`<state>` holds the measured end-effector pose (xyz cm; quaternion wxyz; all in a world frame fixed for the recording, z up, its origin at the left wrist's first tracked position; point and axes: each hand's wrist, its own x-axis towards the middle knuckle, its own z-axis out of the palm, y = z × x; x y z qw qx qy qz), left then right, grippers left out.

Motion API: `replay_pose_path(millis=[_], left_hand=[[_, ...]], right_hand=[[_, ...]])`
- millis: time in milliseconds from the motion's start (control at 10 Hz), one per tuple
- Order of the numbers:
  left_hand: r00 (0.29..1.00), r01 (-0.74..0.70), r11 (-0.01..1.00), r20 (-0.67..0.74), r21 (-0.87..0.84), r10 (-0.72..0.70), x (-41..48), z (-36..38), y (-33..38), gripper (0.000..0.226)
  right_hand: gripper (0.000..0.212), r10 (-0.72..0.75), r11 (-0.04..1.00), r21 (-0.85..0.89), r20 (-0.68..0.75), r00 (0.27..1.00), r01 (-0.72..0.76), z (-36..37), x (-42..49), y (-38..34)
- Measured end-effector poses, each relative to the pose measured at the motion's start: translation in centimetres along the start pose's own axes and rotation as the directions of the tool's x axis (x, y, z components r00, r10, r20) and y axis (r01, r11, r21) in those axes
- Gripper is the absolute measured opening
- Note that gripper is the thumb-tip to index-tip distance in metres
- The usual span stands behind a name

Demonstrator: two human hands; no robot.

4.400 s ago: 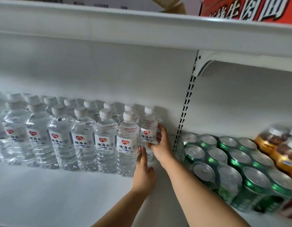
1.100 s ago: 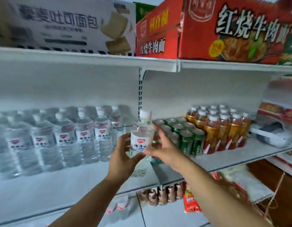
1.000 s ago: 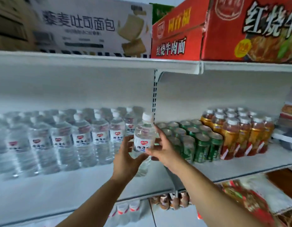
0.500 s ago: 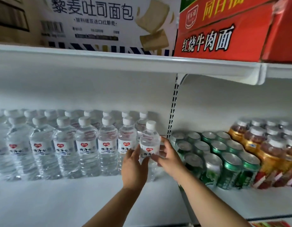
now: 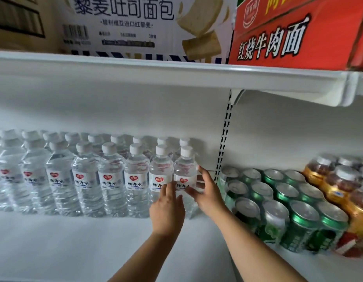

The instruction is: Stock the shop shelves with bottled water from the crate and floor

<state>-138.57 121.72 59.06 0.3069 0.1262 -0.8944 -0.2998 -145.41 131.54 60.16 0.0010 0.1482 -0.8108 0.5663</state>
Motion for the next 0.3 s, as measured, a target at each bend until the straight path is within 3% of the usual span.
replay_pose_path(millis=[200,300], left_hand=[[0.996,0.021,0.998,0.093,-0.067,-0.014,-1.0,-1.5,0.3,0.046],[0.996,-0.058,0.997,0.059,-0.049,0.060,-1.0,-3.7,0.0,0.046]], right_hand=[[0.078,0.041,0.998,-0.042,0.012,0.999,-0.041,0.3,-0.9,-1.0],[0.080,0.024,0.977,-0.209,-0.047,0.999,-0.033,0.5,-1.6,-2.4]])
